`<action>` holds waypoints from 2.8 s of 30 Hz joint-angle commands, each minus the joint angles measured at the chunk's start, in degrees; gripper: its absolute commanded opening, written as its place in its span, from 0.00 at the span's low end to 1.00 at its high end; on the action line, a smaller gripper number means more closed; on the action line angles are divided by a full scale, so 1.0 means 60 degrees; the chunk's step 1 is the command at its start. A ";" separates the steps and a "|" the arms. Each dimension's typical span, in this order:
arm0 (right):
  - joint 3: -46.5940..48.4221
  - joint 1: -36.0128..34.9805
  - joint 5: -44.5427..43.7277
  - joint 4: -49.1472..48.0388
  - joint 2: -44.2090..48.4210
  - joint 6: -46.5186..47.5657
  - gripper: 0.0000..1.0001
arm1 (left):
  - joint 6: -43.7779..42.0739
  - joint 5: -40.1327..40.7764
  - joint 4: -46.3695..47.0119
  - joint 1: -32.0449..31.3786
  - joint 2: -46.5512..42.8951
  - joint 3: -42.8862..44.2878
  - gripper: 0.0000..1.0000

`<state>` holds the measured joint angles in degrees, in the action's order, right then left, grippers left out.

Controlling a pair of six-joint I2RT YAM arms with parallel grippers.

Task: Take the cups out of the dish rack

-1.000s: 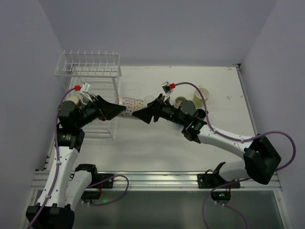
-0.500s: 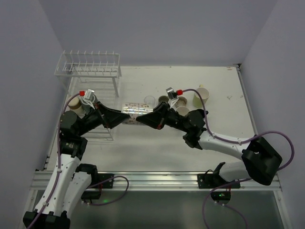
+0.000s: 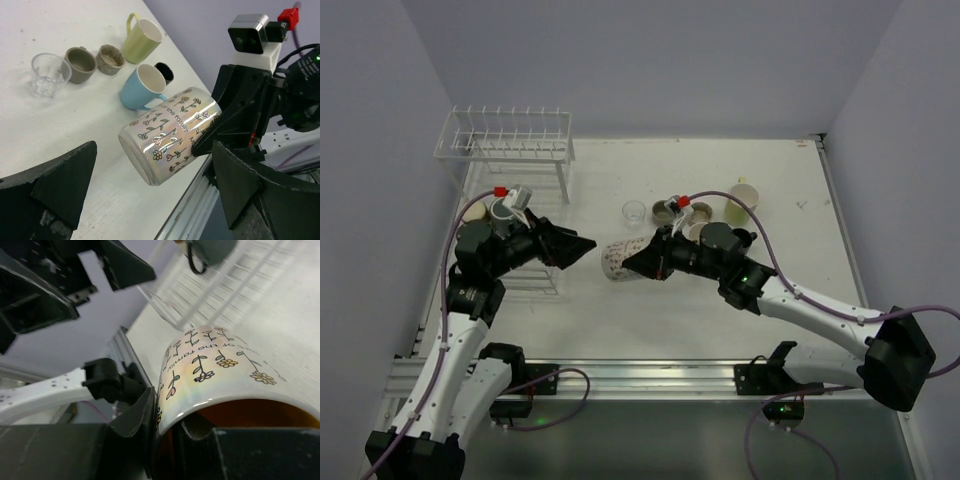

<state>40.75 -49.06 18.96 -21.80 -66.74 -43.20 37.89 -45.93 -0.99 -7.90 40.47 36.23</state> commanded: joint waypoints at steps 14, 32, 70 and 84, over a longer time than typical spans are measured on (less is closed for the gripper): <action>0.6492 -0.0027 -0.3144 0.8026 -0.4607 0.4782 0.00 | -0.3414 0.6145 -0.3042 -0.0031 -0.0739 0.0994 1.00; 0.7096 -0.0408 -0.5210 0.8541 -0.6674 0.6745 0.01 | -0.3488 0.9147 -0.3583 -0.0031 -0.0110 0.1285 1.00; 0.3008 -0.0671 -0.2692 0.5055 -0.0845 0.5750 0.99 | -0.1949 1.1772 -0.2384 0.1316 0.6130 0.3410 1.00; 0.2934 -0.0950 -0.2457 0.4967 -0.0815 0.5691 0.99 | -0.2887 1.1288 -0.1403 0.1610 0.7053 0.3483 1.00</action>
<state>58.57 -54.24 3.66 10.98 -73.21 -8.58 23.16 20.49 -13.19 0.80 81.95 54.92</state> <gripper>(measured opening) 0.990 0.997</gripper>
